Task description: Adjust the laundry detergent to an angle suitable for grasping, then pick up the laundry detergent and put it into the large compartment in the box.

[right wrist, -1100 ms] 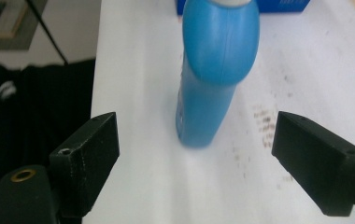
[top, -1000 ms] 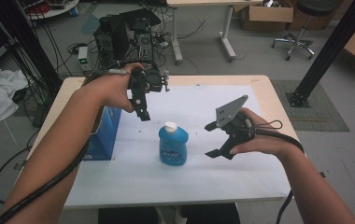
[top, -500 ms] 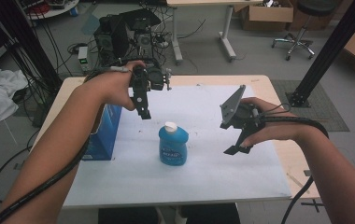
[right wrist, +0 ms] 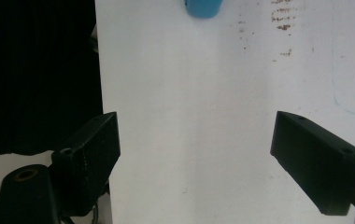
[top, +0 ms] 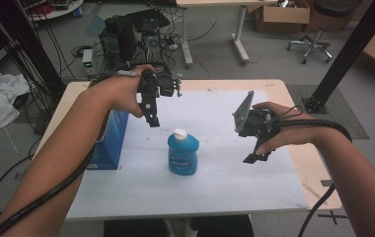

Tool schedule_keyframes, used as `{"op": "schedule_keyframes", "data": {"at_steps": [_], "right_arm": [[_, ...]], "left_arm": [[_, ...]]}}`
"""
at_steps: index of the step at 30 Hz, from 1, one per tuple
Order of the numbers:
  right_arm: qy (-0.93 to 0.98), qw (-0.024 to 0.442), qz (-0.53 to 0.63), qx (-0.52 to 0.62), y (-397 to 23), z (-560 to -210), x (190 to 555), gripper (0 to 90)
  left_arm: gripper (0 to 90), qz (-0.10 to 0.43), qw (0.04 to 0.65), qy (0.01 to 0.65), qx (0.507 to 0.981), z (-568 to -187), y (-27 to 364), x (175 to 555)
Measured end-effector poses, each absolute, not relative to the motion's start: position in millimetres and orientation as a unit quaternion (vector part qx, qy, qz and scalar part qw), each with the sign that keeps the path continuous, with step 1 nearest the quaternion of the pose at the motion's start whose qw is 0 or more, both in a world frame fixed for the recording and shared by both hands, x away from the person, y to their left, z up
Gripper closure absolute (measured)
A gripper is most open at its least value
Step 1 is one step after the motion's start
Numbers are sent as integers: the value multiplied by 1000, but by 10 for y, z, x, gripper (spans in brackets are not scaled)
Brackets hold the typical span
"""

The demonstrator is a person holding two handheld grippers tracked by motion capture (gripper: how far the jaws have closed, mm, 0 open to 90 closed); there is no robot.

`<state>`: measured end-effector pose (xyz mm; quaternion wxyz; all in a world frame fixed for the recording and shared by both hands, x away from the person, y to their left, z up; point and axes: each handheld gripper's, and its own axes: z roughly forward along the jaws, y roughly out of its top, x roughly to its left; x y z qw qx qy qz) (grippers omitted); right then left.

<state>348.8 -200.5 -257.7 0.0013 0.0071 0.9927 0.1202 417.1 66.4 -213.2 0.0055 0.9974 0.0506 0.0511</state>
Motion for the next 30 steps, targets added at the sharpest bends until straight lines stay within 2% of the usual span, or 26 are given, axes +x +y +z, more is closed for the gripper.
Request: {"op": "schedule_keyframes", "data": {"at_steps": [30], "right_arm": [[993, 4, 117, 9, -2042, -2516, 3514, 159]], "left_arm": [[0, 54, 1, 42, 998, -2091, 587, 4132]]}}
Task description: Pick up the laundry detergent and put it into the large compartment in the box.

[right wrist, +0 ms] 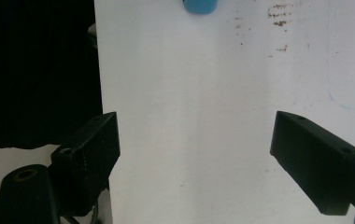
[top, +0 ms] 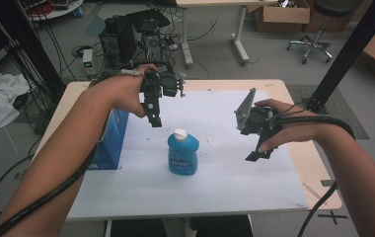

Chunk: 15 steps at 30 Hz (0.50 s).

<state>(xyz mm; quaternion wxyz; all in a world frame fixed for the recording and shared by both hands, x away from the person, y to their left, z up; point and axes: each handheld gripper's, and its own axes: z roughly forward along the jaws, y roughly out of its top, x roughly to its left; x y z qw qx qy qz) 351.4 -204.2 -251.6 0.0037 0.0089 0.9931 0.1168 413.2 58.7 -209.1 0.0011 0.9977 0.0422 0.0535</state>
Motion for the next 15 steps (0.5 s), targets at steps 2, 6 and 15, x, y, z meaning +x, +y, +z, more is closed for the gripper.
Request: {"op": "schedule_keyframes", "data": {"at_steps": [2, 6, 15], "right_arm": [[993, 3, 115, 11, -2061, -2517, 3521, 158], [994, -2, 112, 11, -2104, -2524, 3519, 159], [993, 7, 119, 14, -2145, -2512, 3549, 158]], "left_arm": [[0, 54, 3, 42, 998, -2088, 588, 4130], [1, 54, 5, 44, 998, -2082, 594, 4119], [0, 57, 1, 46, 997, -2053, 609, 4156]]}}
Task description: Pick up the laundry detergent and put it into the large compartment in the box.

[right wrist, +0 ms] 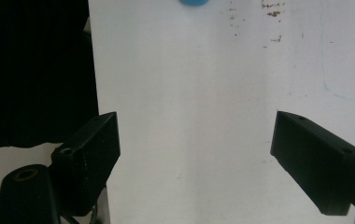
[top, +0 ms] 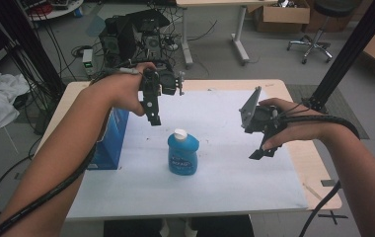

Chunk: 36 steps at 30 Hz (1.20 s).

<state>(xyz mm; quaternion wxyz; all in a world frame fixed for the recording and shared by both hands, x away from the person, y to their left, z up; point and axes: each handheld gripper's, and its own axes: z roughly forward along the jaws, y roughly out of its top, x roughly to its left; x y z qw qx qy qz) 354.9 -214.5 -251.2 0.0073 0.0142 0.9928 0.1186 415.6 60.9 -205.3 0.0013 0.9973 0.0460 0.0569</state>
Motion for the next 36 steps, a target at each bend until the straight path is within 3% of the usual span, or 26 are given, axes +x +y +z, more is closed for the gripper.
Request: {"op": "schedule_keyframes", "data": {"at_steps": [36], "right_arm": [[992, 5, 128, 16, -2135, -2586, 3512, 159]], "left_arm": [[1, 44, 15, -18, 999, -1919, 377, 3804]]}}
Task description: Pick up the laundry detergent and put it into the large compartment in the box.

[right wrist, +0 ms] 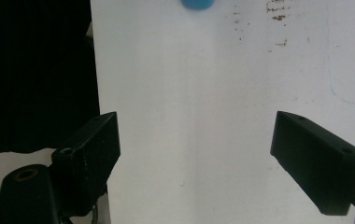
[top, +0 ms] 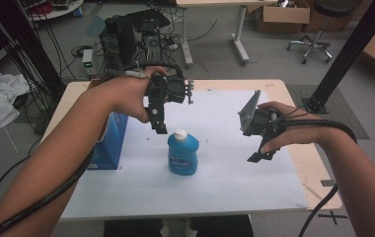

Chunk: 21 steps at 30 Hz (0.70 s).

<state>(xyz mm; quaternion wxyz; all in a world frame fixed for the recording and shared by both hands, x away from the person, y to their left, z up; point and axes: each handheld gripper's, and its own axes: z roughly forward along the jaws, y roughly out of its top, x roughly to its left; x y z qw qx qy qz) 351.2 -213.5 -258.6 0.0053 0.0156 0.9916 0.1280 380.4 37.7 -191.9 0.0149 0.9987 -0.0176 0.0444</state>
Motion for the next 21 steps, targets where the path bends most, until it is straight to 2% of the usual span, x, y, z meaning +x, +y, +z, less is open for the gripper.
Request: {"op": "schedule_keyframes", "data": {"at_steps": [21], "right_arm": [[991, 1, 135, 18, -2171, -2648, 3479, 158]], "left_arm": [[0, 29, 9, -51, 998, -2094, 89, 3690]]}}
